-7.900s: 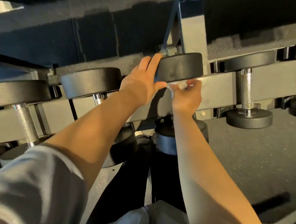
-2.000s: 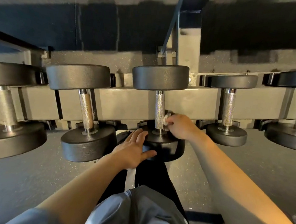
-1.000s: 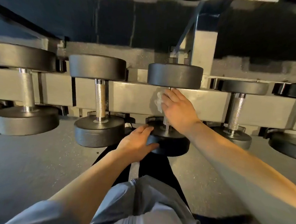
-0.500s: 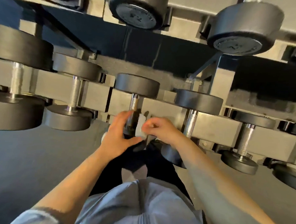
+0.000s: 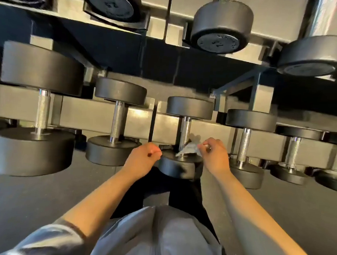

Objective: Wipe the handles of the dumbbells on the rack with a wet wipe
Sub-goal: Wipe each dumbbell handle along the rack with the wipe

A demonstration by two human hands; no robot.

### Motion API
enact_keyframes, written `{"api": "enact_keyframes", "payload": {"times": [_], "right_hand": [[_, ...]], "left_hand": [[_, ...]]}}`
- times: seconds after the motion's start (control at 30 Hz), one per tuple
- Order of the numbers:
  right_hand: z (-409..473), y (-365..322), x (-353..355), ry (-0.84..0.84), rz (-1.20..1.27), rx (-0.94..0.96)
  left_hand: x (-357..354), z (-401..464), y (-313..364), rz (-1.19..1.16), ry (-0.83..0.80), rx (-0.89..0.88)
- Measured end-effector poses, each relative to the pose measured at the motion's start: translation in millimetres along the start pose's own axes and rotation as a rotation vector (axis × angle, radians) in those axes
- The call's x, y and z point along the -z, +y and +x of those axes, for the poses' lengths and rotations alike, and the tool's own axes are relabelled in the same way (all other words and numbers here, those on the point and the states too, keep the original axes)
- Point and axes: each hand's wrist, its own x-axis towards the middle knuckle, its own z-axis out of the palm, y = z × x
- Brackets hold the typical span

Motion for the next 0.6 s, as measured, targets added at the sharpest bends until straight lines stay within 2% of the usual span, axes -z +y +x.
{"api": "enact_keyframes", "payload": {"times": [0.07, 0.1, 0.17, 0.23, 0.27, 0.33, 0.43, 0.5, 0.6], "right_hand": [[5, -3, -3, 0.082, -0.068, 0.016], [9, -5, -6, 0.055, -0.133, 0.036], [16, -6, -18, -0.175, -0.243, 0.037], [18, -11, -29, -0.482, -0.241, -0.016], [20, -14, -33, -0.574, -0.220, -0.046], [28, -19, -35, -0.636, -0.199, -0.072], [41, -20, -37, -0.711, -0.264, -0.050], [46, -21, -46, -0.743, -0.378, -0.010], [47, -29, -58, -0.730, -0.700, 0.150]], "left_hand": [[12, 4, -4, 0.095, -0.088, 0.010], [15, 6, -5, 0.106, -0.126, 0.032], [15, 8, -8, 0.154, -0.181, 0.055], [8, 8, -11, 0.245, -0.233, 0.055], [3, 9, -11, 0.263, -0.266, 0.078], [-11, 12, -8, 0.169, -0.338, 0.234], [-39, 21, -1, -0.100, -0.445, 0.551], [-60, 32, -3, -0.259, -0.443, 0.641], [-83, 46, -8, -0.365, -0.383, 0.713]]}}
